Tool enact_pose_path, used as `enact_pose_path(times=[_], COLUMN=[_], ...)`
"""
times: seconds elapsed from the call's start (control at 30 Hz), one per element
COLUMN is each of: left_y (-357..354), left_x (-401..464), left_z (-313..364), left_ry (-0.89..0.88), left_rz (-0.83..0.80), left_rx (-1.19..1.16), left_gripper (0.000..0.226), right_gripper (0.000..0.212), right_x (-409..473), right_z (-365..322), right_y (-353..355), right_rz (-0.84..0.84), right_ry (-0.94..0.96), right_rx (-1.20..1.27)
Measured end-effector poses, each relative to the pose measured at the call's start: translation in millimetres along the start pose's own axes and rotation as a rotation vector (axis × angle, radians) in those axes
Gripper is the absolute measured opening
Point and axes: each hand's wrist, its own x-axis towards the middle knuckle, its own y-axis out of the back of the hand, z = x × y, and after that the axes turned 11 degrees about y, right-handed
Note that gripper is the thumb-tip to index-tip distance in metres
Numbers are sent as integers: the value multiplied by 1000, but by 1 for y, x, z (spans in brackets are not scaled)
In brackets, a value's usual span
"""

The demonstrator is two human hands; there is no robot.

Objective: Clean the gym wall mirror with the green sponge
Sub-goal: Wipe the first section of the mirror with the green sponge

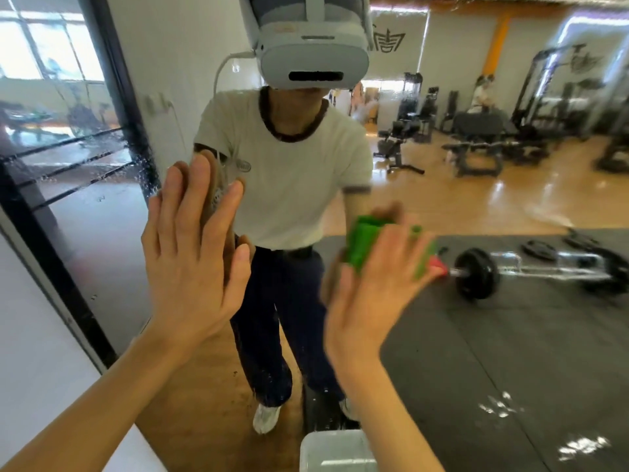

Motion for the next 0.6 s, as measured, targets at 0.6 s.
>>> enact_pose_path(times=[0.6], left_y=[2], left_x=[0], left_z=[0], left_ry=[19], left_rz=[-29], left_rx=[4], left_gripper=[56], right_gripper=[57], right_x=[35], right_z=[-39], right_y=[-11], right_rz=[-83], right_ry=[539], right_rx=[3])
